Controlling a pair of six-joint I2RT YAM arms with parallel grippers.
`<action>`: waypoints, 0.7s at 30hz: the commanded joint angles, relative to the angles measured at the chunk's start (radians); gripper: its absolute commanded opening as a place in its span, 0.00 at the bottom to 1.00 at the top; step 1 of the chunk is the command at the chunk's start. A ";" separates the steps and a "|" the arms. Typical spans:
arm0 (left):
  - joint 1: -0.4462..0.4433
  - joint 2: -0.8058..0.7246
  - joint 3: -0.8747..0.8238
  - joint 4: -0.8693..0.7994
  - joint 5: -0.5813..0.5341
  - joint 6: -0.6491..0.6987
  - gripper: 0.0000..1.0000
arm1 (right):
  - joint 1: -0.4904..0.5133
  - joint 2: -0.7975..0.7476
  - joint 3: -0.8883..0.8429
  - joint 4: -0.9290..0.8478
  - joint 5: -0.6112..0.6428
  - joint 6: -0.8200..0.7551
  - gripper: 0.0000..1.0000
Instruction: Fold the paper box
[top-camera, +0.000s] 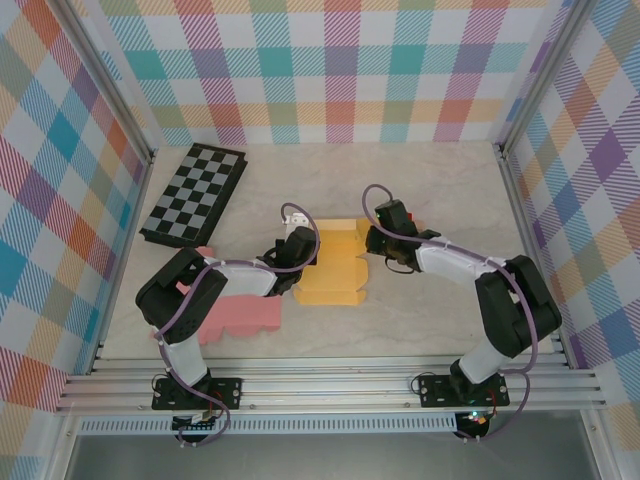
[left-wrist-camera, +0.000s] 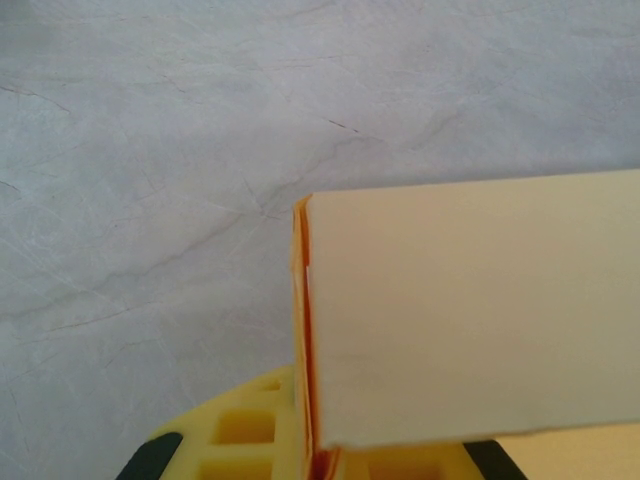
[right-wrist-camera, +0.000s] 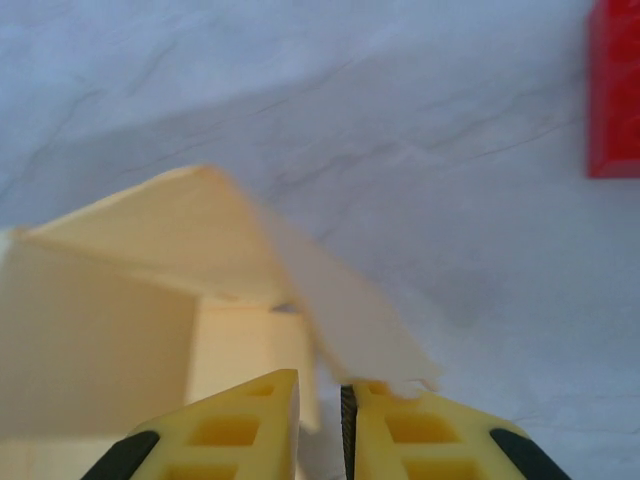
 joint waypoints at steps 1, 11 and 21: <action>-0.015 0.009 -0.011 -0.081 0.021 -0.018 0.00 | -0.027 0.051 0.012 0.003 0.024 -0.030 0.21; -0.016 0.011 0.000 -0.087 0.035 -0.023 0.00 | -0.037 0.166 0.061 0.043 -0.061 0.008 0.18; -0.016 0.030 0.013 -0.095 0.049 -0.045 0.00 | -0.028 0.143 0.072 0.136 -0.292 0.059 0.17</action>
